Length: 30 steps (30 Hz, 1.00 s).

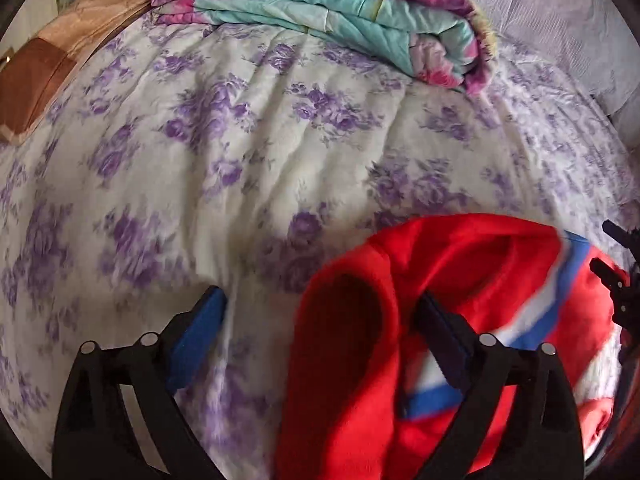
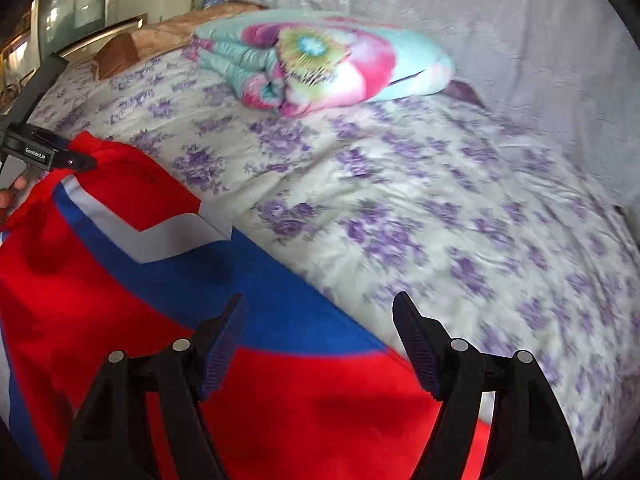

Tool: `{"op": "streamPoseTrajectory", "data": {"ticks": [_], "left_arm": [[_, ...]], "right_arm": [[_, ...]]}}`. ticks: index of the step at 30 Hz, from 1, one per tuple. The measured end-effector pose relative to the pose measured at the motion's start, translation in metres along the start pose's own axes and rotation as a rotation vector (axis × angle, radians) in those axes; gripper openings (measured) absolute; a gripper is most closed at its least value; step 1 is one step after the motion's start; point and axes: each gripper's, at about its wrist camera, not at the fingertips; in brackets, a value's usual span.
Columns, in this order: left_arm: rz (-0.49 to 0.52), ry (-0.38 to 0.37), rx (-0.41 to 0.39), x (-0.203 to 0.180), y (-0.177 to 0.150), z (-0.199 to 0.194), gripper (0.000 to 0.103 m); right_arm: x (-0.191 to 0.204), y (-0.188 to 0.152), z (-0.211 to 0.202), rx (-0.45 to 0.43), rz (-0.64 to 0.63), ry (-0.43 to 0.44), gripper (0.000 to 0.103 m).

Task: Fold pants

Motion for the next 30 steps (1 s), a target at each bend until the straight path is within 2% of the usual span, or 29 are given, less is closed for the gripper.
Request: {"op": "streamPoseTrajectory", "data": {"ticks": [1,2,3,4,5,7,10,13,16,18,22,26,27,30], "left_arm": [[-0.012,-0.009,0.004,0.001,0.002,0.003,0.093],[-0.022,-0.015,-0.005,0.0,0.002,0.002,0.093],[-0.024,-0.022,-0.014,0.0,0.002,0.0,0.091],[-0.023,-0.029,-0.02,-0.001,0.001,-0.002,0.079],[-0.022,-0.036,-0.027,-0.002,0.0,-0.004,0.067],[-0.018,-0.092,-0.038,-0.004,-0.004,-0.014,0.045],[-0.017,-0.082,-0.105,-0.011,-0.013,-0.036,0.038],[-0.014,-0.149,-0.144,-0.015,-0.026,-0.06,0.022],[0.016,-0.162,-0.199,-0.022,-0.046,-0.092,0.021],[0.051,-0.175,-0.234,-0.025,-0.073,-0.113,0.021],[0.109,-0.188,-0.248,-0.019,-0.131,-0.139,0.02],[0.119,-0.2,-0.2,-0.012,-0.197,-0.128,0.02],[0.115,-0.201,-0.172,-0.01,-0.216,-0.118,0.02],[0.099,-0.227,-0.108,-0.002,-0.245,-0.093,0.019]], "right_arm": [[0.002,0.003,0.009,0.022,-0.025,-0.007,0.073],[0.004,0.006,0.018,0.048,-0.042,-0.01,0.052],[0.003,0.007,0.033,0.117,-0.057,0.05,0.027],[0.002,0.005,0.036,0.142,-0.049,0.102,0.01],[0.0,0.006,0.033,0.124,-0.039,0.11,0.007],[0.0,0.002,0.017,0.075,-0.036,0.112,0.005],[-0.005,-0.008,-0.015,-0.016,-0.001,0.132,0.005],[0.0,-0.024,-0.052,-0.096,0.004,0.122,0.005],[0.011,-0.046,-0.095,-0.161,0.0,0.114,0.005],[0.026,-0.066,-0.124,-0.198,-0.026,0.109,0.005],[0.073,-0.13,-0.172,-0.246,-0.093,0.124,0.005],[0.124,-0.198,-0.174,-0.214,-0.126,0.203,0.005],[0.14,-0.217,-0.164,-0.193,-0.13,0.216,0.005],[0.161,-0.248,-0.136,-0.16,-0.085,0.231,0.005]]}}
Point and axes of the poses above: each gripper's, at about its wrist camera, not at the fingertips, and z roughly the way its jaws point, x to its left, y to its top, and after that the axes turned 14 degrees about x, right-handed
